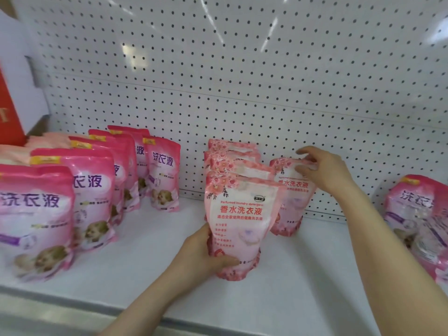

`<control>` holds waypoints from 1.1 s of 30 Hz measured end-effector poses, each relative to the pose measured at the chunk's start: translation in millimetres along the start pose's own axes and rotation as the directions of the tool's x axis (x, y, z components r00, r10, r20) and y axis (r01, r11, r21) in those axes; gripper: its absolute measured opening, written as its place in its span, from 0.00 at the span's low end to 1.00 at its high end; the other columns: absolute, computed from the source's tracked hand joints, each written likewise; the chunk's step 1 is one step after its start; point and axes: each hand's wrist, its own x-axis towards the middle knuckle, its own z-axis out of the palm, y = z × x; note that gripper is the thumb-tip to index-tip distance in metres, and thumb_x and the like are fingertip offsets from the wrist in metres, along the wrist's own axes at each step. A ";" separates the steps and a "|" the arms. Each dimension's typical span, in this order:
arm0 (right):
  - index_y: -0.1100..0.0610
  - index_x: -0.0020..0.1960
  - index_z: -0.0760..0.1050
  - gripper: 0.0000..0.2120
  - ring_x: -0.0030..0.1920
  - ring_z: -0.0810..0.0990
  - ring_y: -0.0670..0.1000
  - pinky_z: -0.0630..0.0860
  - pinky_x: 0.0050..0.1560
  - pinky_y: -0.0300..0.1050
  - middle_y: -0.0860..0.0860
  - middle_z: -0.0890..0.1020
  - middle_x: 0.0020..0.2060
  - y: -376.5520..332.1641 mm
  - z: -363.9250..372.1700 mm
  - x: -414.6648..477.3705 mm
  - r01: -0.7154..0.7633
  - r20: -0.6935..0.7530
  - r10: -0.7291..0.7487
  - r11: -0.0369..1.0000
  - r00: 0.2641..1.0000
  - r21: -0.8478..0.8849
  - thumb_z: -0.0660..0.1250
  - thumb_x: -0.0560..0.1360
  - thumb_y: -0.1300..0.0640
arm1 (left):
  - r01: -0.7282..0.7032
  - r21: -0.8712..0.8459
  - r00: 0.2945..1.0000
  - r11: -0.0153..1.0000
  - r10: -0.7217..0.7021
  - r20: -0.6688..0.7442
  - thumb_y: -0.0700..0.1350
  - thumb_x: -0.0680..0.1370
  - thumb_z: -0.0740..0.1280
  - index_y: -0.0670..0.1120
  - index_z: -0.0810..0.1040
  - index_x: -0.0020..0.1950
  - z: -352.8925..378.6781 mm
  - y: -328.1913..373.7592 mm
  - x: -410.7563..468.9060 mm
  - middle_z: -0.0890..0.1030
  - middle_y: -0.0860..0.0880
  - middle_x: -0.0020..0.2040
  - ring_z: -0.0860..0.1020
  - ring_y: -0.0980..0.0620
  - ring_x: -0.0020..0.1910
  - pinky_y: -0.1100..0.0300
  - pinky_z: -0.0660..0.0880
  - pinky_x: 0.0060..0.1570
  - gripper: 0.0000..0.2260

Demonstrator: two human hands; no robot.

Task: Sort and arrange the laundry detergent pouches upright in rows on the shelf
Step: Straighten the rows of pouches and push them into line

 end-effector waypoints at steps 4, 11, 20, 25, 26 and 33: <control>0.48 0.67 0.74 0.19 0.59 0.80 0.52 0.74 0.63 0.53 0.50 0.82 0.58 -50.8 -18.8 -20.7 0.154 -0.146 -0.154 0.988 0.977 -0.013 0.69 0.77 0.51 | -0.106 0.123 0.994 0.987 0.109 -0.014 0.48 0.66 0.78 0.62 0.69 0.60 -22.0 1.2 -1.6 0.79 0.63 0.53 0.77 0.67 0.51 0.69 0.76 0.51 0.28; 0.49 0.67 0.75 0.18 0.58 0.80 0.49 0.74 0.64 0.49 0.49 0.82 0.58 -206.2 33.3 -47.5 0.345 -0.093 -0.336 0.933 0.937 0.105 0.68 0.77 0.57 | -0.363 0.662 0.741 0.656 0.634 -0.221 0.42 0.74 0.71 0.50 0.75 0.64 -122.9 7.9 -42.6 0.76 0.53 0.61 0.74 0.55 0.60 0.61 0.70 0.62 0.18; 0.54 0.58 0.80 0.13 0.51 0.81 0.58 0.76 0.46 0.48 0.55 0.83 0.51 -286.7 164.9 56.4 0.188 0.128 -0.159 0.948 0.979 -0.258 0.64 0.76 0.63 | -0.175 0.804 0.568 0.568 0.725 -0.389 0.44 0.74 0.73 0.41 0.72 0.68 -280.2 5.8 -84.2 0.72 0.42 0.65 0.68 0.44 0.67 0.59 0.59 0.71 0.24; 0.48 0.49 0.82 0.17 0.46 0.82 0.58 0.79 0.48 0.49 0.53 0.84 0.46 -270.9 176.6 90.1 0.115 0.066 -0.101 0.956 0.993 -0.269 0.62 0.73 0.67 | -0.136 0.170 0.808 0.976 0.209 -0.551 0.53 0.62 0.74 0.55 0.65 0.70 -304.6 -29.7 -87.6 0.73 0.60 0.62 0.74 0.65 0.58 0.65 0.73 0.57 0.37; 0.47 0.50 0.81 0.17 0.46 0.82 0.58 0.80 0.49 0.50 0.53 0.84 0.47 -268.3 181.0 92.5 0.116 0.053 -0.106 0.959 0.993 -0.257 0.63 0.73 0.66 | -0.104 0.054 0.846 0.993 0.117 -0.520 0.54 0.61 0.75 0.55 0.67 0.68 -305.9 -36.7 -85.4 0.77 0.59 0.59 0.78 0.63 0.55 0.61 0.76 0.53 0.36; 0.52 0.66 0.75 0.20 0.56 0.81 0.58 0.78 0.56 0.54 0.56 0.83 0.57 -280.9 171.1 45.9 0.167 -0.153 -0.182 0.980 0.971 -0.106 0.62 0.76 0.63 | -0.064 -0.058 0.906 0.996 0.034 -0.422 0.42 0.73 0.70 0.44 0.81 0.42 -300.9 -50.7 -80.2 0.85 0.58 0.37 0.83 0.58 0.38 0.69 0.76 0.32 0.02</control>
